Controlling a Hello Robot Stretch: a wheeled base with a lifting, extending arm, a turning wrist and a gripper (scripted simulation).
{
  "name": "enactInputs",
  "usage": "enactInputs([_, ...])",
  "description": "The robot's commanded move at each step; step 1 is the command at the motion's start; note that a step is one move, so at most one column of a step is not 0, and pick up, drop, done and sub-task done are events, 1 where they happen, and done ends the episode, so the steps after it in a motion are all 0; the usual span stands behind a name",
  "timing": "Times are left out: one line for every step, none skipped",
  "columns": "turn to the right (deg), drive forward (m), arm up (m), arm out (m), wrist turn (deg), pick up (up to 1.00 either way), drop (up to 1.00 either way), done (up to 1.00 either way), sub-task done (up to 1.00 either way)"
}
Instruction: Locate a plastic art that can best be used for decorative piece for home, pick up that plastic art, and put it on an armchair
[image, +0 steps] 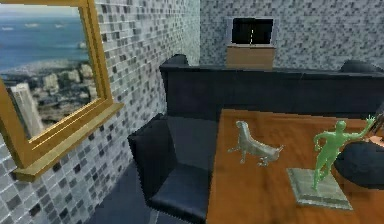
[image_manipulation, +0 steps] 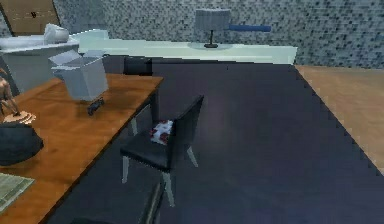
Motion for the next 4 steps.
enactInputs([-24.0, 0.00, 0.00, 0.00, 0.0, 0.00, 0.00, 0.00, 0.00])
enactInputs([0.0, 0.35, 0.00, 0.00, 0.0, 0.00, 0.00, 0.00, 0.00])
enactInputs([0.0, 0.00, 0.50, 0.00, 0.0, 0.00, 0.00, 0.00, 0.00])
enactInputs([0.0, 0.00, 0.36, 0.00, 0.0, 0.00, 0.00, 0.00, 0.00])
